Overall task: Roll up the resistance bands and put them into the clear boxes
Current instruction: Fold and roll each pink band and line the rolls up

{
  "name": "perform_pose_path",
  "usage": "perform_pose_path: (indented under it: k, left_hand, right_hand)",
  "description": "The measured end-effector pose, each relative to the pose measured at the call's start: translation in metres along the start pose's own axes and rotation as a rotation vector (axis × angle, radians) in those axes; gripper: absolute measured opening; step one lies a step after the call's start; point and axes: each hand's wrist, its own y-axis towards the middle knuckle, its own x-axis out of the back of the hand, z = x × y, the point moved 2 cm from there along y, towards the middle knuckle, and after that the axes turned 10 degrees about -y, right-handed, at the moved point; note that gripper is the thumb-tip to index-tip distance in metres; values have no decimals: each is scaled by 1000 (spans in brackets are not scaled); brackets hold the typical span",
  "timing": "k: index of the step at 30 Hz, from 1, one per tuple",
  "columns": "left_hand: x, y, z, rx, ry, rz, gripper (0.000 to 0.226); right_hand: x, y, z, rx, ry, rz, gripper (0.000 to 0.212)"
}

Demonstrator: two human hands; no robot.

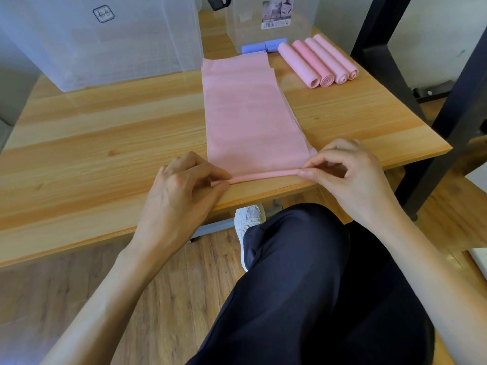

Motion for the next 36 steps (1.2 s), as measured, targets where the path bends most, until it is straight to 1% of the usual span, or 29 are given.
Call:
perform_pose_path:
  k: [5,7,9,13,15,20,23,25,28,34,36]
  left_hand:
    - [4,-3,-5,32,-91,17,9]
    - [5,-3,-6,40,-114,13,9]
    - [3,-3,-5,37,-79,9,8]
    - [-1,-4,-1,39,17,2,7]
    - [0,-4,-1,33,38,2,7]
    - [4,-3,-1,31,-6,6,12]
    - [6,-4,-5,37,-59,-1,7]
    - [6,-5,-5,38,-76,0,5]
    - [3,-6,-2,41,-35,7,4]
    - [2,-4,0,39,18,-46,9]
    - [3,-2,-1,33,12,-58,8]
  right_hand:
    - [3,0,1,10,-45,74,16]
    - [5,1,1,-10,-42,91,14]
    - [5,2,1,-28,-21,71,10]
    - [1,1,-4,-27,-43,27,7]
    - [0,0,-5,-13,-45,3,13]
    - [1,0,-1,18,-15,0,18]
    - [3,-1,-1,21,-20,44,22]
    - [3,-2,-2,10,-1,51,20]
    - [2,-2,-2,8,24,1,12]
    - [-3,-5,-3,44,20,-50,22]
    - [-4,-4,-4,64,26,-54,22]
